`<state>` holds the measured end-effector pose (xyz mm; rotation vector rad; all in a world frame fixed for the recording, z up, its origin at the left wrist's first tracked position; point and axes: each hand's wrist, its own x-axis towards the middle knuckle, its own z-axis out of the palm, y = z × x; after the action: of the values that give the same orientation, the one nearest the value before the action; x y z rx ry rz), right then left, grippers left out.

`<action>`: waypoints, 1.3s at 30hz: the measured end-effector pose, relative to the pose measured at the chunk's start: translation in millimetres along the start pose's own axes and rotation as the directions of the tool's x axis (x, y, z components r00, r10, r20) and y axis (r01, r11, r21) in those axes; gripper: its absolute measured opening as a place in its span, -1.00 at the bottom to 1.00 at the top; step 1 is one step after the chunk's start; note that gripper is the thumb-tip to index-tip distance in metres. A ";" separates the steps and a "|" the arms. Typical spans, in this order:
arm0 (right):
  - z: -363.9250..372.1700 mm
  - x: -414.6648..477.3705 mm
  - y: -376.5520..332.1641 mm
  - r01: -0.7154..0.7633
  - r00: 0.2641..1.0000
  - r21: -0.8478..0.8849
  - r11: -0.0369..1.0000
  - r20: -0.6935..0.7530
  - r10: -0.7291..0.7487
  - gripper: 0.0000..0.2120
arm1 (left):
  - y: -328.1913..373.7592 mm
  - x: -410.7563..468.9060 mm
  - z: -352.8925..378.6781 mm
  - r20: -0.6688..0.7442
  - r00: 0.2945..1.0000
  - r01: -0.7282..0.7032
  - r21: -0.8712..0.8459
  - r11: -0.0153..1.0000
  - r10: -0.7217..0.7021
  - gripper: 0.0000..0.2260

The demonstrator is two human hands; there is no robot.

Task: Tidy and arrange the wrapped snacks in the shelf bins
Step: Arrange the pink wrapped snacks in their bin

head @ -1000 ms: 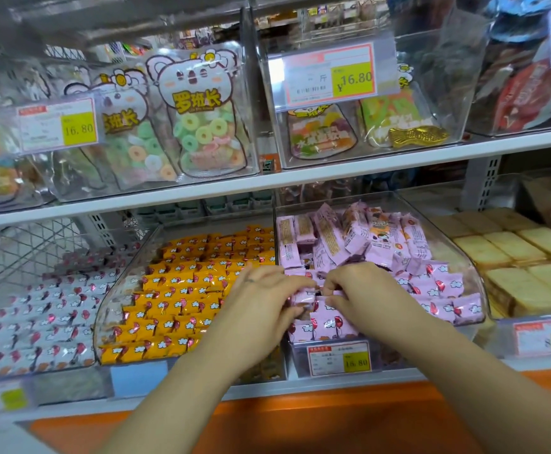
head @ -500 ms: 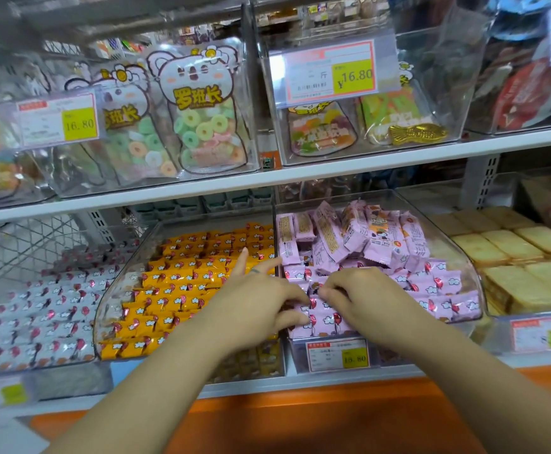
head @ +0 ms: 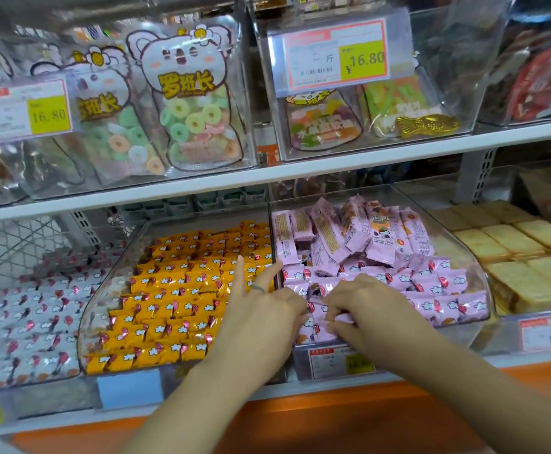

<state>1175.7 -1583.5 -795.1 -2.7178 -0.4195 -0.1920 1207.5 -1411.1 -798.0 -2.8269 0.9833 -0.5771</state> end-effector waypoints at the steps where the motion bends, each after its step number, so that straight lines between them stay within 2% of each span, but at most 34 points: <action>1: -0.4 0.5 1.8 -0.006 1.000 0.007 1.000 0.024 0.006 -0.84 | 0.2 -0.3 1.3 -0.005 1.000 -0.006 -0.015 1.000 0.006 -0.83; 3: -6.3 1.1 4.0 -0.011 0.998 0.048 0.999 0.057 0.009 -0.82 | 3.2 -0.7 0.1 -0.011 1.000 -0.008 -0.004 1.000 0.008 -0.84; 6: -13.0 2.9 7.4 -0.011 0.996 0.066 0.998 0.086 0.005 -0.74 | 8.1 -0.1 -12.5 0.077 0.997 0.026 0.003 1.000 -0.026 -0.95; 7: -11.4 2.8 5.8 0.000 0.997 0.030 1.000 0.079 -0.002 -0.71 | 7.9 -0.7 -9.7 0.101 0.995 0.025 0.042 0.999 -0.029 -0.95; 9: -0.4 4.3 0.6 0.089 0.994 -0.204 0.975 -0.039 -0.099 -0.68 | 6.1 0.7 -12.4 0.129 0.992 0.011 0.020 1.000 -0.013 -0.95; 11: 6.3 1.2 -3.7 0.109 0.981 -0.261 0.959 -0.125 -0.146 -0.66 | 5.1 1.2 -18.4 0.157 0.987 0.007 0.011 1.000 -0.009 -0.94; 14: -0.9 -3.1 6.2 0.108 0.994 -0.087 0.990 -0.025 -0.111 -0.87 | -0.8 0.6 -15.0 0.181 0.983 -0.010 0.006 1.000 0.009 -0.74; 16: -4.6 -7.8 13.9 0.114 0.994 0.009 0.993 0.001 -0.114 -0.77 | -3.3 0.9 -19.0 0.159 0.987 0.035 -0.092 0.995 -0.020 -0.76; 18: -9.6 -10.9 13.2 0.108 0.992 0.106 0.989 -0.075 -0.100 -0.77 | -5.0 2.6 -22.5 0.121 0.989 0.106 -0.222 0.969 -0.080 -0.77; 20: -16.3 -11.3 15.1 0.098 0.963 0.060 0.993 -0.259 -0.079 -0.83 | -5.5 9.6 -23.0 0.056 0.990 0.139 -0.255 0.957 -0.129 -0.77; 22: -26.1 -9.6 21.0 0.044 0.853 -0.039 0.998 -0.519 -0.057 -0.89 | -2.7 19.0 -24.4 0.012 0.988 0.151 -0.251 0.956 -0.152 -0.72; 24: -35.9 -7.5 30.7 -0.063 0.765 -0.096 0.993 -0.644 -0.014 -0.87 | 2.0 29.7 -23.2 -0.025 0.987 0.149 -0.256 0.955 -0.161 -0.65; 25: -38.3 -6.5 36.7 -0.125 0.758 -0.092 0.988 -0.652 0.035 -0.79 | 5.8 34.6 -23.9 -0.041 0.987 0.140 -0.257 0.956 -0.156 -0.61; 28: -37.4 -2.1 49.1 -0.267 0.818 -0.079 0.960 -0.545 0.182 -0.56 | 18.9 48.5 -22.2 -0.037 0.994 0.094 -0.254 0.963 -0.107 -0.51; 31: -29.1 4.7 55.4 -0.290 0.866 -0.171 0.942 -0.466 0.182 -0.45 | 25.1 59.9 -13.1 0.038 0.994 0.113 -0.259 0.959 -0.106 -0.45; 33: -25.5 8.7 60.4 -0.290 0.864 -0.180 0.940 -0.471 0.177 -0.48 | 24.1 66.6 -6.6 0.071 0.990 0.135 -0.274 0.952 -0.120 -0.46; 35: -25.8 10.8 63.1 -0.266 0.832 -0.106 0.958 -0.527 0.173 -0.55 | 21.7 71.7 -3.0 0.088 0.986 0.164 -0.311 0.936 -0.143 -0.47; 39: -32.1 12.1 64.4 -0.199 0.760 0.240 0.950 -0.574 0.304 -0.63 | 19.7 80.2 0.2 0.056 0.982 0.189 -0.331 0.925 -0.180 -0.44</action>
<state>1205.1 -1649.7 -785.9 -2.3366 0.1206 -0.8813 1254.0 -1476.0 -776.6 -3.2463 0.8907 -0.4241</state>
